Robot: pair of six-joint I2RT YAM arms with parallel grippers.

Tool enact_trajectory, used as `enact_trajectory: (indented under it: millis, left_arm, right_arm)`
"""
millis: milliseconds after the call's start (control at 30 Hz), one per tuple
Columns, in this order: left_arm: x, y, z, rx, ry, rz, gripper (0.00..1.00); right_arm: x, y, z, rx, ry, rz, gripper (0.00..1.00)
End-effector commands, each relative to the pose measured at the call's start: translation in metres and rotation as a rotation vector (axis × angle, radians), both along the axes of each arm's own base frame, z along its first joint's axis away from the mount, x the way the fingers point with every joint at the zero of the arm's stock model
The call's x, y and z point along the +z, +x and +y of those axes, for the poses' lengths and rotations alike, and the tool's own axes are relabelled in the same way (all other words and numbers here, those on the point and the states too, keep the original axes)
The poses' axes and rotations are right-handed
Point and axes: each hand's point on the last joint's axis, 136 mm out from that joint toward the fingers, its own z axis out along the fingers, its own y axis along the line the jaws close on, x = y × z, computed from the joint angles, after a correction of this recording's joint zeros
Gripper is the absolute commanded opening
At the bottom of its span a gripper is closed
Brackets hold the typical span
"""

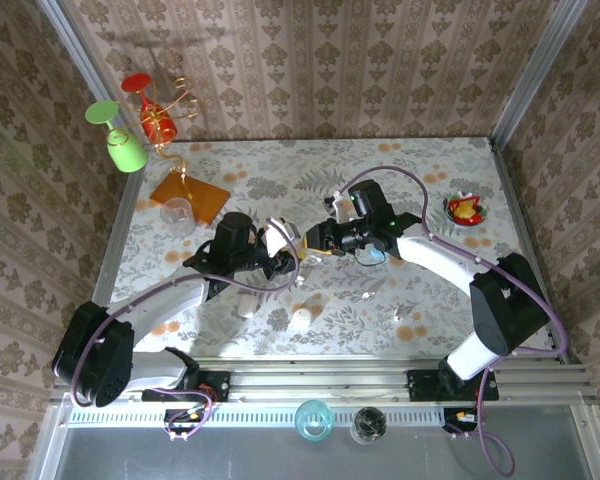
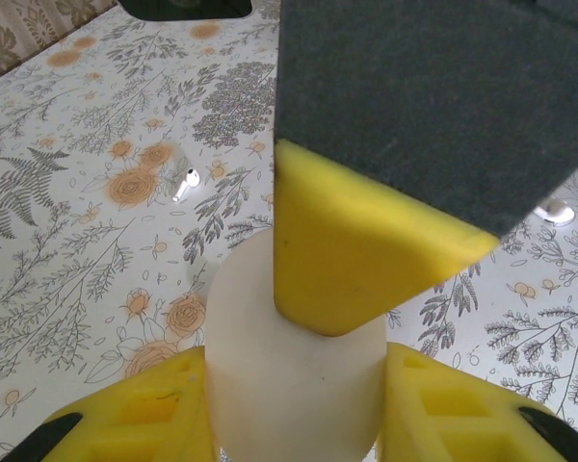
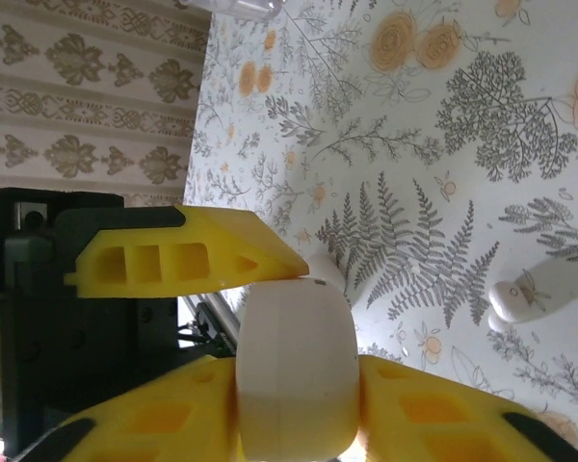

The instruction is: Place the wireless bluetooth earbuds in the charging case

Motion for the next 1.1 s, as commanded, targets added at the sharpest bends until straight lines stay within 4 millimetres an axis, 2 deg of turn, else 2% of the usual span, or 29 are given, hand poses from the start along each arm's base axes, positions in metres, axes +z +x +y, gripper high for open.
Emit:
enact_trajectory:
  millis: [0,100,167,300,500,633,767,1067]
  left_arm:
    - [0.019,-0.004,-0.005,-0.03,-0.05,-0.063,0.35]
    - [0.02,-0.003,-0.004,-0.016,-0.056,-0.07,0.38]
    - [0.023,-0.001,-0.002,0.002,-0.068,-0.083,0.45]
    - [0.033,0.0,0.003,0.044,-0.124,-0.098,0.71]
    - [0.07,0.004,0.013,0.111,-0.315,-0.106,0.97]
    - [0.091,0.01,0.022,0.115,-0.467,-0.123,0.97]
    - [0.106,0.017,0.027,0.127,-0.575,-0.171,0.89]
    - [0.129,0.013,0.012,-0.01,-0.626,-0.371,0.84]
  right_arm:
    - [0.009,0.003,0.005,0.013,0.031,-0.018,0.28]
    - [0.014,0.003,0.005,0.007,0.046,-0.02,0.23]
    - [0.02,0.003,0.002,-0.004,0.059,-0.034,0.23]
    - [0.041,0.008,-0.005,-0.049,0.145,-0.038,0.23]
    - [0.084,0.015,-0.017,-0.124,0.329,-0.031,0.23]
    - [0.114,0.014,-0.023,-0.14,0.457,-0.024,0.22]
    - [0.135,0.012,-0.024,-0.15,0.559,0.001,0.2]
    - [0.162,0.007,-0.024,-0.164,0.706,0.031,0.16]
